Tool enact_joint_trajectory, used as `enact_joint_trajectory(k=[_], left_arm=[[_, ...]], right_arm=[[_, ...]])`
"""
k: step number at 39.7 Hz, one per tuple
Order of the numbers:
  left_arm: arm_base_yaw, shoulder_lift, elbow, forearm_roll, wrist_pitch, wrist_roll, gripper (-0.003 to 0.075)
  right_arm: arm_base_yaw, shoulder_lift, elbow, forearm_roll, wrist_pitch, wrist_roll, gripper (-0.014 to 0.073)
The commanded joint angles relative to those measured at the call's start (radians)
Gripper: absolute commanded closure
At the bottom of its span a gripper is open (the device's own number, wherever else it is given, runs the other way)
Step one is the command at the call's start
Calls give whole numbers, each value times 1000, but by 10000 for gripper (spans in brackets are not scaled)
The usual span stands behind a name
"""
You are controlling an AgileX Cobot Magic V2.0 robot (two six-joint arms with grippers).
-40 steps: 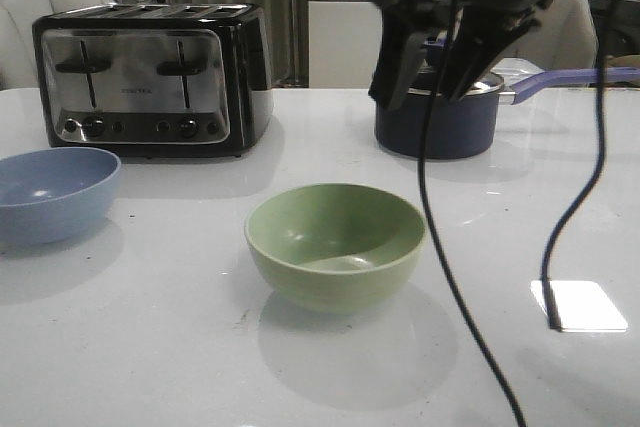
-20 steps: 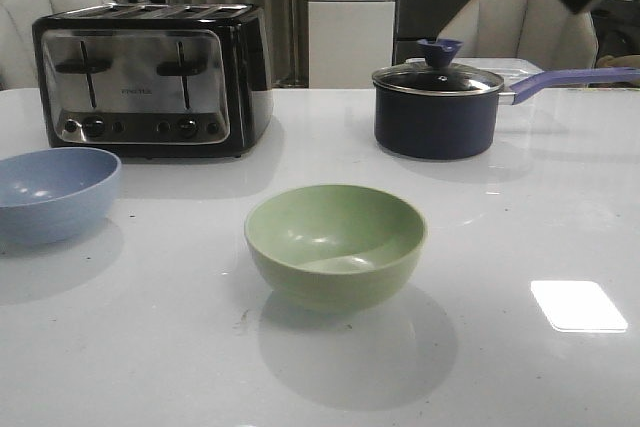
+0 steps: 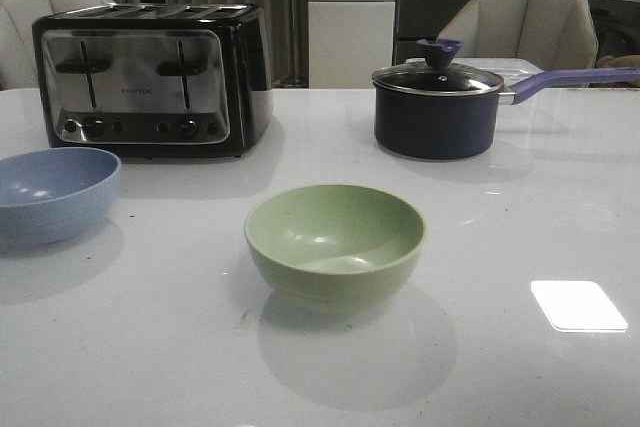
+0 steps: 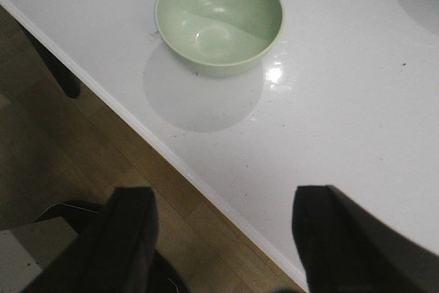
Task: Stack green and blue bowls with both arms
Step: 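Open the right gripper and withdraw it from the green bowl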
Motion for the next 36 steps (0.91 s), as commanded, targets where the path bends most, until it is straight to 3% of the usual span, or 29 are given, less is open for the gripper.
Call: enact_joint_trajectory(k=[1,16,36], left_arm=[[-8,1,-32,-10,-58,0,139],[19,137,-187,25,135,-37,139],[356,576,-435,31,192,-37,139]], right_arm=[[-2,-2,-26,10,-67,-5,66],[-2,-2,-26,10,-63,-5,66],[-2,-2,-26,10,-63,-5,66]])
